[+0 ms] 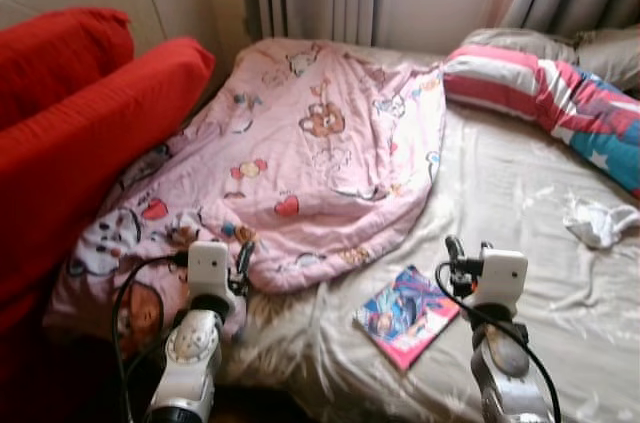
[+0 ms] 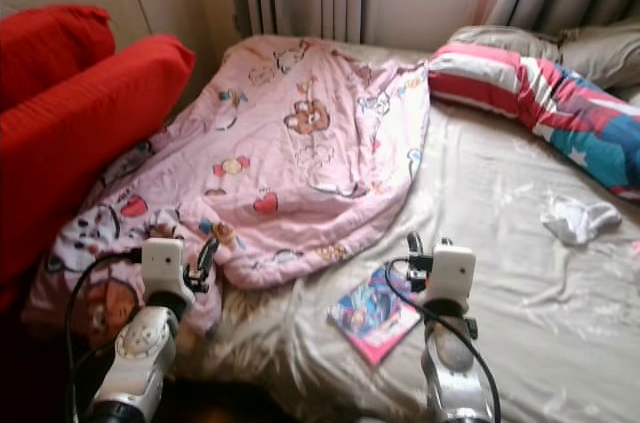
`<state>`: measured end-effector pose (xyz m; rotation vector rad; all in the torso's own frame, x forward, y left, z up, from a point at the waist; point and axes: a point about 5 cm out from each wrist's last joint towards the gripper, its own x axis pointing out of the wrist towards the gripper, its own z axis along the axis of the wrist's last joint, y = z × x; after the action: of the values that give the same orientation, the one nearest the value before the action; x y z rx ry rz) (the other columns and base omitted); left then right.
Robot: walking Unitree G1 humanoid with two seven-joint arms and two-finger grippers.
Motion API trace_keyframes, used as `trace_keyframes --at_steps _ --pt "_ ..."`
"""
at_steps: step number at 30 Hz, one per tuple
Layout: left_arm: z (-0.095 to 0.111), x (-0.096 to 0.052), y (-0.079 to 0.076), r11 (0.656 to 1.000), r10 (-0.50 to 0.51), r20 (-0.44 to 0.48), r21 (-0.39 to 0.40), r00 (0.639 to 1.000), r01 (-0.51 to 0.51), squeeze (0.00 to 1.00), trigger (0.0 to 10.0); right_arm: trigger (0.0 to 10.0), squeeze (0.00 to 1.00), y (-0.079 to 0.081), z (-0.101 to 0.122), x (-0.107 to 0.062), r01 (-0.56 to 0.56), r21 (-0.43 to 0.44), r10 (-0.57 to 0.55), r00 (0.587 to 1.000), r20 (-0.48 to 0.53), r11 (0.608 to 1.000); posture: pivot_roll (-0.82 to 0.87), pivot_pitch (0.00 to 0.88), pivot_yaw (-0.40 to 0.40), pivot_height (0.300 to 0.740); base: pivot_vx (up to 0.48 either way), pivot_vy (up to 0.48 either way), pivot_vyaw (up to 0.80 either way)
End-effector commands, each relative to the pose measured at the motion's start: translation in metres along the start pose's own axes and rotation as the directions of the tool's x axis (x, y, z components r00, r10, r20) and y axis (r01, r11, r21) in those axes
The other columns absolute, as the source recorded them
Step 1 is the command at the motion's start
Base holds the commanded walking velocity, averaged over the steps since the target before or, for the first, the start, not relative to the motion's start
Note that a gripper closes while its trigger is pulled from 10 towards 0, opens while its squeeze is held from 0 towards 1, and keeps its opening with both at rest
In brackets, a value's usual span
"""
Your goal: Clean up the room
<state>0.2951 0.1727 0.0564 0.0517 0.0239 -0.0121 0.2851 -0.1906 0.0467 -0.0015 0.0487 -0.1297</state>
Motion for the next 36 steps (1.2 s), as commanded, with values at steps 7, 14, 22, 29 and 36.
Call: trace_keyframes --at_steps 7,14,22,29,36 --pt "0.0013 0.0012 -0.0011 1.000 0.005 -0.013 -0.008 1.000 -0.005 0.00 10.0 10.0 0.00 -0.0035 0.0012 0.0009 0.008 -0.010 -0.008 1.000 -0.006 1.000 -0.13 0.140 0.006 0.640 0.000 0.000 0.00" --pt "0.0020 0.0018 -0.0024 1.000 -0.001 -0.014 -0.010 1.000 0.001 0.00 10.0 10.0 0.00 -0.0007 0.0000 -0.0001 -0.005 0.003 0.005 1.000 -0.010 1.000 -0.13 0.144 0.008 0.640 0.000 0.000 0.00" --pt "0.0032 0.0022 -0.0034 1.000 -0.009 -0.018 -0.012 1.000 0.009 0.00 10.0 10.0 0.00 0.0046 -0.0013 -0.0009 -0.026 0.003 0.026 0.999 -0.018 1.000 -0.13 0.151 0.009 0.640 0.000 0.000 0.00" --pt "0.0030 0.0026 -0.0052 1.000 -0.013 -0.023 -0.021 1.000 0.012 0.00 10.0 10.0 0.00 0.0047 -0.0014 -0.0010 -0.032 0.001 0.032 0.999 -0.019 1.000 -0.13 0.154 0.009 0.640 0.000 0.000 0.00" --pt "0.0025 0.0025 -0.0050 1.000 -0.009 -0.027 -0.021 1.000 0.008 0.00 10.0 10.0 0.00 0.0057 -0.0041 -0.0001 -0.040 -0.012 0.039 0.998 -0.047 0.999 -0.13 0.154 0.009 0.640 0.000 0.000 0.00"
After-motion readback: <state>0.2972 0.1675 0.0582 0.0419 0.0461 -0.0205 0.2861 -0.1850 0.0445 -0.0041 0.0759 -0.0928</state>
